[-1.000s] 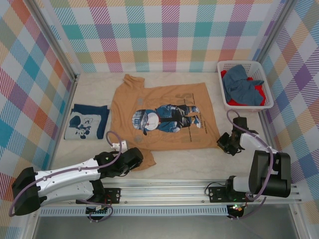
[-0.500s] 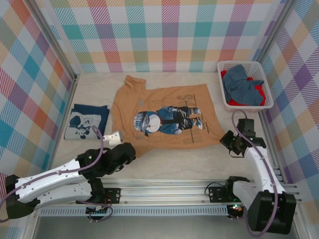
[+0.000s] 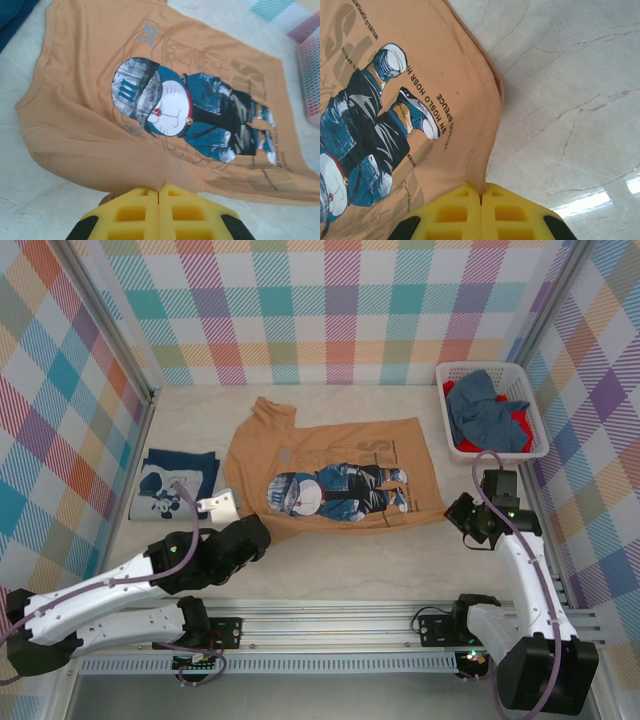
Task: Fold and stack the t-shirts
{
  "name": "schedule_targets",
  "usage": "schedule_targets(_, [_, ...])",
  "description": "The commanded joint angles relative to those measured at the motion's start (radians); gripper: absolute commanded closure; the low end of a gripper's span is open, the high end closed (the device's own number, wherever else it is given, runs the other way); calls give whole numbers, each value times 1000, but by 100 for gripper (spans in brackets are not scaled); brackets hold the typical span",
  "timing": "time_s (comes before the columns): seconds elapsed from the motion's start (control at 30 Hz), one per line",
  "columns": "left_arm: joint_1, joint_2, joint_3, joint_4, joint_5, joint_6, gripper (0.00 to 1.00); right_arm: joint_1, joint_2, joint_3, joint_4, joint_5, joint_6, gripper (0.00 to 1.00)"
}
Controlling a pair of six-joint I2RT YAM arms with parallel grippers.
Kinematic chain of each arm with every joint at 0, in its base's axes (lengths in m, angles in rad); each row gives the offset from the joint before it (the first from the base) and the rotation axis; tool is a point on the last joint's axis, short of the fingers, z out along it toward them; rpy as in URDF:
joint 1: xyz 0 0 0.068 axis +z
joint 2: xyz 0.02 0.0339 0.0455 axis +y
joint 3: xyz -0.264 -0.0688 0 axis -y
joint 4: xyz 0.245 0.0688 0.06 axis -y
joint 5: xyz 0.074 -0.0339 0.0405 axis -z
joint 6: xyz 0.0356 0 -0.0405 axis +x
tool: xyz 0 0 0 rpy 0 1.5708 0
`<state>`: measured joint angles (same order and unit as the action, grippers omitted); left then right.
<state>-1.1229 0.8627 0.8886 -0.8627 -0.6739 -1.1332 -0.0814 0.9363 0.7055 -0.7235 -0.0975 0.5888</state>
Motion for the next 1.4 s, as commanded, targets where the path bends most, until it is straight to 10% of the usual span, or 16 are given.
schedule_targets(0.0, [80,30,22,-3,36,56,100,5,34,38,10,-22,-23,100])
schedule_targets(0.47, [436,233,37,211,295,315,100,8,348,146,149,-70,-73,100])
schedule_targets(1.37, [677,510,181,323,407,537,100,48,689,399,156,-75,-122,100])
